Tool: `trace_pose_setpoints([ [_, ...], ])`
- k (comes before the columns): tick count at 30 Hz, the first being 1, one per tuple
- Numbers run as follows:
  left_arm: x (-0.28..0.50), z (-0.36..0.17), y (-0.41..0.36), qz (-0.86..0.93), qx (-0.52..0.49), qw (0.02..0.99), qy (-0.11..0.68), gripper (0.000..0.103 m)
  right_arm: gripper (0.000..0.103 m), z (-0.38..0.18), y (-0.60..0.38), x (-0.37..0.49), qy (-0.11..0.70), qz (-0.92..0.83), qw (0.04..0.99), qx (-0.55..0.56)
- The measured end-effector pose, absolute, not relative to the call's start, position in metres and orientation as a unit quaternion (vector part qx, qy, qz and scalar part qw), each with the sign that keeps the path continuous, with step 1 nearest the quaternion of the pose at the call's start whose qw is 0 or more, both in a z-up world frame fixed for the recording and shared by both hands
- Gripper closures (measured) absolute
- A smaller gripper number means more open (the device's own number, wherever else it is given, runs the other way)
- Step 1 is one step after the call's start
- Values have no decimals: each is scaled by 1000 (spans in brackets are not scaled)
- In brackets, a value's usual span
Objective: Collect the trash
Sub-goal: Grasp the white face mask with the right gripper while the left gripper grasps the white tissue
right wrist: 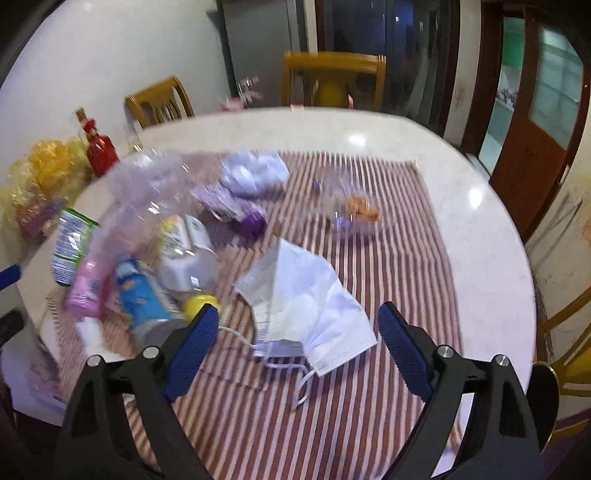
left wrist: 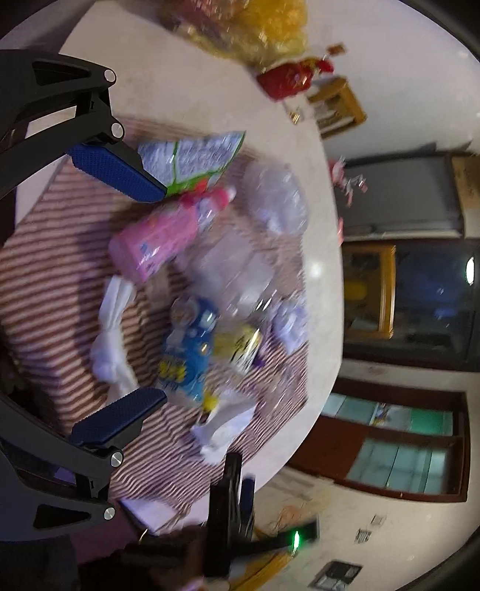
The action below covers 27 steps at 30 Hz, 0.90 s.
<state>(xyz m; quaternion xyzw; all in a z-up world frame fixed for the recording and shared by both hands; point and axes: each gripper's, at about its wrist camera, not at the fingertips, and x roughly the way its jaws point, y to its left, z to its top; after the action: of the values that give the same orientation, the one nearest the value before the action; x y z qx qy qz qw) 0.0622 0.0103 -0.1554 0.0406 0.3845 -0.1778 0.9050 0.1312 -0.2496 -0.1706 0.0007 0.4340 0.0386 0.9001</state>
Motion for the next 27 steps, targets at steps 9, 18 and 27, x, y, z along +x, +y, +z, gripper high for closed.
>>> trace_pose_setpoints([
  [9, 66, -191, -14, -235, 34, 862, 447, 6, 49, -234, -247, 177, 518, 12, 855, -26],
  [18, 80, -219, -30, -237, 13, 831, 503, 6, 91, -221, -238, 162, 510, 51, 859, -4],
  [27, 96, -250, -34, -205, 2, 802, 561, 30, 91, -188, -243, 142, 469, 43, 882, 20],
])
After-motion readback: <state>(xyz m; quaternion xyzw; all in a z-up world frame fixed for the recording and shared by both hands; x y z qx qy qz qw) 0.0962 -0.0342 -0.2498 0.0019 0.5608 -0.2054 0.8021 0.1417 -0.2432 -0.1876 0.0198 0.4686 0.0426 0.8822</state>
